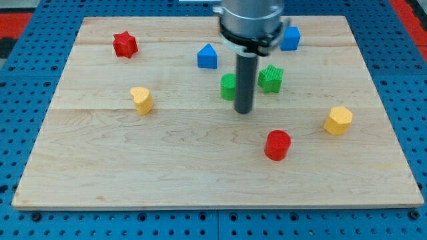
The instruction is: Move your arm diagonal to the top left of the blue triangle
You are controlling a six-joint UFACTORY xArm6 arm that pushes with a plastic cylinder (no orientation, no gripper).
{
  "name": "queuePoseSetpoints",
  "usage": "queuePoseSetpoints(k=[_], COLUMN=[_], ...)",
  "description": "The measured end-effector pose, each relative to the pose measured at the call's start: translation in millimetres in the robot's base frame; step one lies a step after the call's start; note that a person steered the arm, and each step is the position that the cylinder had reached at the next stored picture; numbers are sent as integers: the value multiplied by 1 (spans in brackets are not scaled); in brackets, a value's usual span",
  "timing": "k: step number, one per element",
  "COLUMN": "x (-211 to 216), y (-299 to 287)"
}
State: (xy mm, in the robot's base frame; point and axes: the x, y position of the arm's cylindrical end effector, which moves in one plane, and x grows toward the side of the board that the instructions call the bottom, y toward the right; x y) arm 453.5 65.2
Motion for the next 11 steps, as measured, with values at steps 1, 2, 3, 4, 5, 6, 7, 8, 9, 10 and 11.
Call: queuePoseSetpoints(k=[1,2,3,4,5,6,7,8,9,10,11], x=[3,-10,-36,-95,-165,-220,-236,-210,-171,-154,-156], y=[75,137,220,250,265,222,144,71,56,48,19])
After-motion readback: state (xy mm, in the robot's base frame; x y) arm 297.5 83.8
